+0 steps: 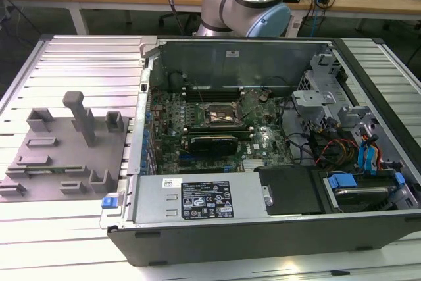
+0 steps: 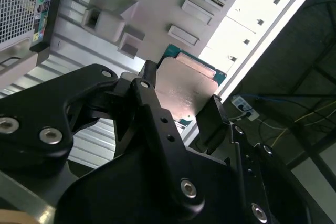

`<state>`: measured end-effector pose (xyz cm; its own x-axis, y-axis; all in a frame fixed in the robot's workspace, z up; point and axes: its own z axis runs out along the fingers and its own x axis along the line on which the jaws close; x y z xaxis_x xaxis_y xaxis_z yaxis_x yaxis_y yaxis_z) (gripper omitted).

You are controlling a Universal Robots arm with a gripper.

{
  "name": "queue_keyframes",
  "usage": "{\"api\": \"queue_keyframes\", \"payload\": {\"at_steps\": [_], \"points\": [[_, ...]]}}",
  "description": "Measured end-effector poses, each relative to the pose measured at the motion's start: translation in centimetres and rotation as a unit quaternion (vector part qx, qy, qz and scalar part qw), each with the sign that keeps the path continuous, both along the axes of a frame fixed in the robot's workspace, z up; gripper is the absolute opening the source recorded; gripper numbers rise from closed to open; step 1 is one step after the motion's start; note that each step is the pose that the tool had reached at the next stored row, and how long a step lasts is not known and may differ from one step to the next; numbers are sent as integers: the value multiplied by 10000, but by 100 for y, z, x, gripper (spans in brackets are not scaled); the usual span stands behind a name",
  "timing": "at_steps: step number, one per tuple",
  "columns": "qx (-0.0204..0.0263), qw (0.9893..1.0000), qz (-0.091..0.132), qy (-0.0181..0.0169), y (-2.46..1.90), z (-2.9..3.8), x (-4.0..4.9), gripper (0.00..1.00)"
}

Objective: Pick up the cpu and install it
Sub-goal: 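Pick up the cpu and move it towards the insertion slot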

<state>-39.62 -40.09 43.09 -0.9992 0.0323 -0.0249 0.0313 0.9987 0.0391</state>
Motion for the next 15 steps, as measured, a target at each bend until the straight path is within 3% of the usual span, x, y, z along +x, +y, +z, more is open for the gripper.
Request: {"api": "queue_keyframes", "payload": {"at_steps": [15], "points": [[0,10000,0,0,0,0,272,55]]}}
